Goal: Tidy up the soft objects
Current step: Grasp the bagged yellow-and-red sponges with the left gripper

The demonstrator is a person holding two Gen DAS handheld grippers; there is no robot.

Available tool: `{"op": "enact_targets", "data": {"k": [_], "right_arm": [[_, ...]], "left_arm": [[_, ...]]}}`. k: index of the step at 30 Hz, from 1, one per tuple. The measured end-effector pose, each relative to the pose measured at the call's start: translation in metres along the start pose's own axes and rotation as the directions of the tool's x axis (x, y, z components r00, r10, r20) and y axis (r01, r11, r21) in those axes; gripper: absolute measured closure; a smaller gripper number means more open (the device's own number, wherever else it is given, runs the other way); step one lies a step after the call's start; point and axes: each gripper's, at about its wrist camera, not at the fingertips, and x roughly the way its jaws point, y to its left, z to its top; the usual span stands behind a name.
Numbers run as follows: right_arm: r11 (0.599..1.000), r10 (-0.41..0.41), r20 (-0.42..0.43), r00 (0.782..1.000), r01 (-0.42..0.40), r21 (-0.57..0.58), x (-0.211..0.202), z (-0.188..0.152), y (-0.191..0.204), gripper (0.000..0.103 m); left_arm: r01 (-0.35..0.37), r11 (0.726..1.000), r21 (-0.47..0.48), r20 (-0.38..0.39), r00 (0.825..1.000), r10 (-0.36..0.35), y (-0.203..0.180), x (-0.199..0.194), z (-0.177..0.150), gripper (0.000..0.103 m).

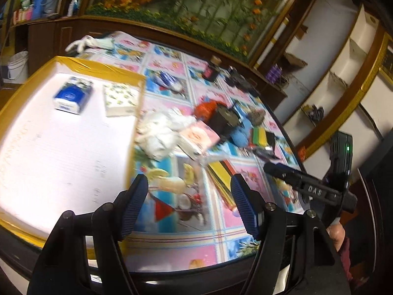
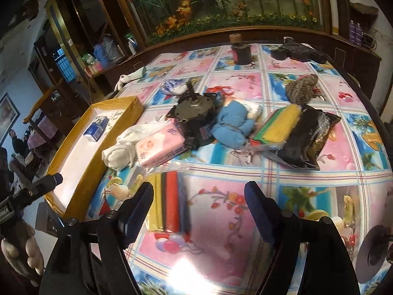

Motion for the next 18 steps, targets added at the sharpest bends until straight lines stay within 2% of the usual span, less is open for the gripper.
{"op": "enact_targets", "data": {"k": [5, 9, 12, 13, 15, 17, 18], "right_arm": [[0.995, 0.003, 0.023, 1.0, -0.006, 0.103, -0.011, -0.004, -0.027, 0.026], [0.988, 0.004, 0.041, 0.999, -0.01, 0.151, -0.022, -0.006, -0.041, 0.026], [0.986, -0.009, 0.053, 0.999, 0.0, 0.168, -0.031, -0.006, -0.05, 0.026], [0.985, -0.01, 0.056, 0.998, 0.0, 0.172, -0.034, -0.006, -0.052, 0.026], [0.985, -0.012, 0.06, 0.998, 0.001, 0.172, -0.038, -0.003, -0.054, 0.026], [0.986, -0.021, 0.062, 0.998, 0.01, 0.166, -0.04, 0.0, -0.057, 0.025], [0.986, -0.025, 0.061, 0.998, 0.014, 0.167, -0.04, 0.001, -0.058, 0.025]], "left_arm": [[-0.033, 0.997, 0.067, -0.107, 0.993, 0.04, -0.043, 0.048, -0.001, 0.034], [-0.11, 0.984, 0.14, -0.122, 0.984, 0.127, -0.07, 0.088, -0.001, 0.034], [-0.19, 0.963, 0.19, -0.145, 0.965, 0.219, -0.077, 0.115, -0.002, 0.034], [-0.203, 0.96, 0.194, -0.159, 0.959, 0.235, -0.078, 0.122, -0.003, 0.033], [-0.209, 0.958, 0.198, -0.161, 0.957, 0.242, -0.078, 0.128, -0.006, 0.023], [-0.21, 0.949, 0.235, -0.151, 0.957, 0.249, -0.083, 0.132, -0.009, 0.023], [-0.2, 0.943, 0.265, -0.148, 0.958, 0.245, -0.086, 0.132, -0.011, 0.03]]}}
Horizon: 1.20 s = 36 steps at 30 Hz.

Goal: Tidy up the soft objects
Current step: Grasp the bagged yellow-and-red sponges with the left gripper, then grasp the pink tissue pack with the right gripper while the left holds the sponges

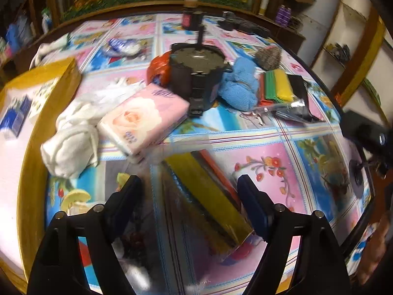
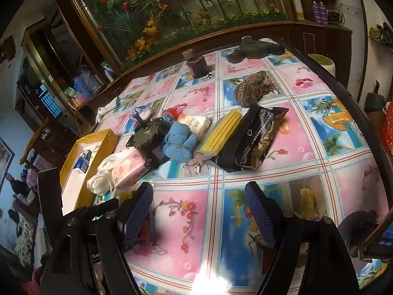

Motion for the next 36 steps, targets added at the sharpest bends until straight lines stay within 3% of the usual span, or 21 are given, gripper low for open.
{"op": "enact_targets", "data": {"k": [1, 2, 3, 6, 11, 16, 22, 28, 33, 36], "right_arm": [[1.0, -0.001, -0.002, 1.0, 0.001, 0.005, 0.001, 0.002, -0.001, 0.025], [1.0, -0.001, -0.004, 1.0, 0.001, 0.017, 0.003, 0.004, -0.003, 0.025], [1.0, -0.001, -0.006, 1.0, 0.001, 0.03, 0.005, 0.006, -0.005, 0.025], [0.997, 0.006, -0.019, 1.0, -0.004, 0.076, 0.013, 0.013, -0.014, 0.025], [0.994, 0.024, -0.028, 0.999, -0.021, 0.11, 0.022, 0.02, -0.018, 0.025], [1.0, 0.023, -0.036, 0.999, -0.023, 0.016, 0.035, 0.035, 0.01, 0.025], [0.997, 0.037, -0.056, 0.998, -0.041, -0.067, 0.063, 0.058, 0.047, 0.026], [0.984, 0.108, -0.16, 0.981, -0.128, -0.122, 0.089, 0.042, 0.093, 0.026], [0.989, 0.093, -0.244, 0.965, -0.118, -0.091, 0.126, 0.034, 0.121, 0.026], [0.998, 0.01, -0.259, 0.966, -0.025, -0.054, 0.15, 0.037, 0.134, 0.026]], "left_arm": [[0.025, 1.0, 0.019, 0.014, 1.0, -0.026, -0.001, -0.003, -0.001, 0.043], [0.064, 0.998, 0.023, 0.017, 0.998, -0.064, 0.0, -0.006, -0.002, 0.065], [0.097, 0.995, 0.009, 0.005, 0.995, -0.097, 0.003, -0.008, -0.002, 0.072], [0.196, 0.98, -0.044, 0.01, 0.981, -0.196, 0.02, -0.02, -0.007, 0.078], [0.317, 0.943, -0.104, 0.102, 0.946, -0.307, 0.049, -0.06, -0.018, 0.078], [0.377, 0.916, -0.141, 0.197, 0.917, -0.347, 0.079, -0.094, -0.025, 0.078], [0.341, 0.926, -0.163, 0.265, 0.919, -0.292, 0.112, -0.119, -0.037, 0.078], [0.321, 0.922, -0.219, 0.306, 0.919, -0.247, 0.148, -0.125, -0.045, 0.078], [0.332, 0.911, -0.244, 0.337, 0.91, -0.241, 0.166, -0.128, -0.047, 0.078], [0.343, 0.906, -0.249, 0.346, 0.905, -0.247, 0.172, -0.128, -0.051, 0.078]]}}
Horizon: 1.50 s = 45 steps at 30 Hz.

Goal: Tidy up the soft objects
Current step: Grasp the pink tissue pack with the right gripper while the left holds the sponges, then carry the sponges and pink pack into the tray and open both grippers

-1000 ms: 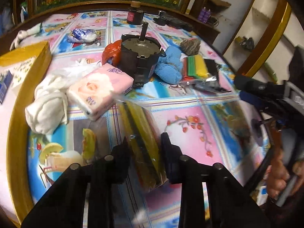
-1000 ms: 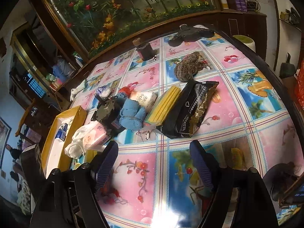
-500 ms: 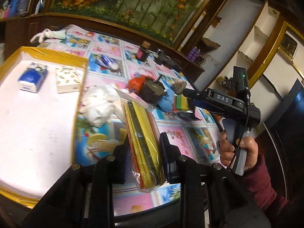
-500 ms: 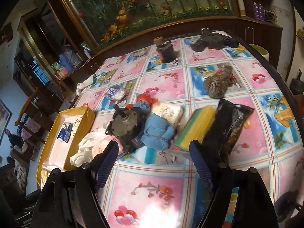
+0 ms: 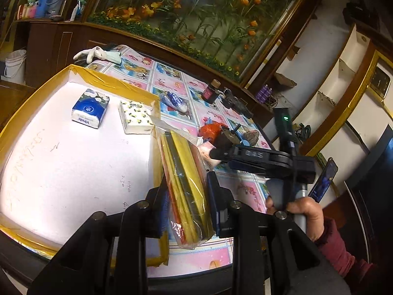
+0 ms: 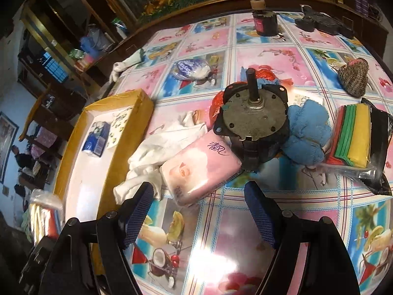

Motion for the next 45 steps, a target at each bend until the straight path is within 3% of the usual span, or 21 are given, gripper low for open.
{"op": "enact_targets", "data": {"k": [3, 6, 10, 13, 17, 21, 25, 31, 37, 45], "right_arm": [[0.991, -0.114, 0.004, 0.994, 0.113, 0.072, 0.017, 0.008, 0.01, 0.026], [0.977, -0.133, -0.005, 0.991, 0.132, 0.168, 0.035, 0.014, 0.014, 0.026], [0.965, -0.214, 0.004, 0.977, 0.211, 0.155, 0.054, 0.017, 0.034, 0.022], [0.966, -0.22, 0.031, 0.975, 0.213, 0.147, 0.057, 0.018, 0.037, 0.038], [0.978, -0.161, 0.046, 0.986, 0.154, 0.141, 0.044, 0.007, 0.027, 0.057], [0.989, -0.086, 0.054, 0.995, 0.079, 0.122, 0.026, -0.007, 0.014, 0.067], [0.993, -0.004, 0.073, 0.997, -0.005, 0.121, 0.015, -0.017, 0.005, 0.069], [0.992, 0.05, 0.124, 0.991, -0.064, 0.111, -0.013, -0.024, -0.006, 0.069], [0.987, 0.136, 0.162, 0.977, -0.148, 0.066, -0.04, -0.025, 0.0, 0.069], [0.969, 0.244, 0.089, 0.966, -0.239, -0.06, -0.019, -0.011, 0.054, 0.069]], "left_arm": [[0.012, 1.0, -0.017, 0.003, 1.0, -0.011, 0.008, -0.001, -0.001, 0.078], [0.019, 0.999, -0.026, 0.005, 1.0, -0.019, 0.014, -0.002, -0.002, 0.078], [0.027, 0.999, -0.034, 0.009, 1.0, -0.027, 0.019, -0.008, -0.004, 0.078], [0.026, 0.999, -0.045, 0.014, 1.0, -0.026, 0.025, -0.011, -0.004, 0.078], [0.025, 0.998, -0.065, 0.018, 1.0, -0.024, 0.03, -0.012, -0.005, 0.078], [0.021, 0.997, -0.08, 0.015, 1.0, -0.02, 0.032, -0.012, -0.006, 0.078], [0.004, 0.996, -0.084, 0.02, 1.0, -0.002, 0.031, -0.016, -0.005, 0.078], [-0.015, 0.994, -0.106, 0.022, 1.0, 0.017, 0.039, -0.024, 0.005, 0.078], [-0.167, 0.98, -0.104, -0.011, 0.986, 0.167, 0.066, -0.024, 0.032, 0.078], [-0.321, 0.945, -0.058, -0.074, 0.946, 0.316, 0.103, 0.011, 0.075, 0.078]]}}
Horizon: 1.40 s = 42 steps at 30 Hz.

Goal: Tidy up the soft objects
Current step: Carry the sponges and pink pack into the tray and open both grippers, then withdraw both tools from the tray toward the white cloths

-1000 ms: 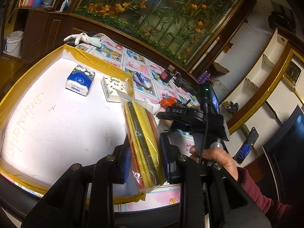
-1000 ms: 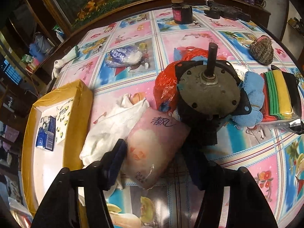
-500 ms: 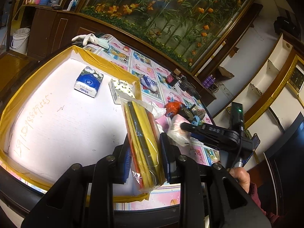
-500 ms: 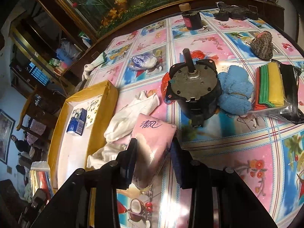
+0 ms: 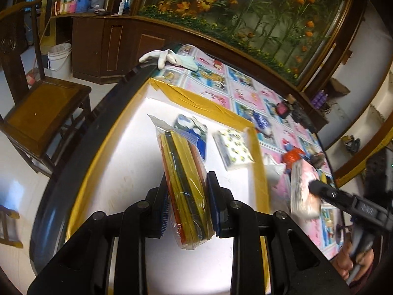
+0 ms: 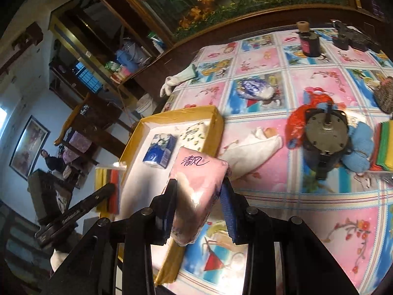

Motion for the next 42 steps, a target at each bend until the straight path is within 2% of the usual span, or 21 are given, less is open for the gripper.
{"op": "enact_targets", "data": {"k": [6, 11, 15, 17, 20, 22, 24, 26, 30, 36, 42], "right_arm": [[0.997, 0.005, -0.067, 0.998, -0.009, -0.074, 0.052, 0.014, 0.034, 0.069], [0.994, -0.04, -0.11, 0.993, 0.029, -0.106, 0.106, 0.032, 0.053, 0.068], [0.979, -0.122, -0.087, 0.989, 0.106, -0.174, 0.13, 0.038, 0.065, 0.061], [0.976, -0.109, -0.06, 0.992, 0.095, -0.196, 0.124, 0.036, 0.068, 0.054], [0.973, -0.098, -0.028, 0.995, 0.09, -0.213, 0.106, 0.027, 0.067, 0.035], [0.969, -0.102, 0.005, 0.995, 0.1, -0.228, 0.089, 0.02, 0.064, 0.032], [0.961, -0.112, 0.046, 0.993, 0.12, -0.248, 0.067, 0.009, 0.058, 0.027], [0.956, -0.123, 0.091, 0.988, 0.143, -0.255, 0.042, -0.004, 0.051, 0.021], [0.953, -0.151, 0.168, 0.974, 0.189, -0.237, 0.002, -0.03, 0.037, 0.018], [0.966, -0.154, 0.215, 0.964, 0.193, -0.171, -0.037, -0.065, 0.01, 0.015], [0.971, -0.162, 0.248, 0.955, 0.199, -0.132, -0.066, -0.086, -0.011, 0.015]], "left_arm": [[-0.054, 0.999, 0.005, -0.015, 0.998, 0.054, 0.009, 0.044, 0.036, 0.078], [-0.069, 0.997, -0.023, -0.037, 0.997, 0.068, 0.022, 0.069, 0.053, 0.076], [-0.029, 0.997, -0.069, -0.043, 0.999, 0.026, 0.028, 0.06, 0.048, 0.061], [-0.019, 0.997, -0.073, -0.024, 1.0, 0.018, 0.027, 0.043, 0.04, 0.061], [0.012, 0.996, -0.085, 0.031, 0.999, -0.009, 0.022, 0.014, 0.025, 0.059], [0.04, 0.994, -0.103, 0.076, 0.997, -0.032, 0.015, -0.008, 0.01, 0.055], [0.074, 0.992, -0.106, 0.121, 0.991, -0.061, 0.006, -0.029, -0.005, 0.046], [0.094, 0.99, -0.109, 0.165, 0.983, -0.076, -0.005, -0.046, -0.019, 0.045], [0.134, 0.983, -0.126, 0.202, 0.974, -0.106, -0.023, -0.061, -0.039, 0.041], [0.153, 0.983, -0.102, 0.151, 0.979, -0.136, -0.051, -0.065, -0.052, 0.042], [0.154, 0.987, -0.052, 0.134, 0.98, -0.145, -0.082, -0.075, -0.067, 0.042]]}}
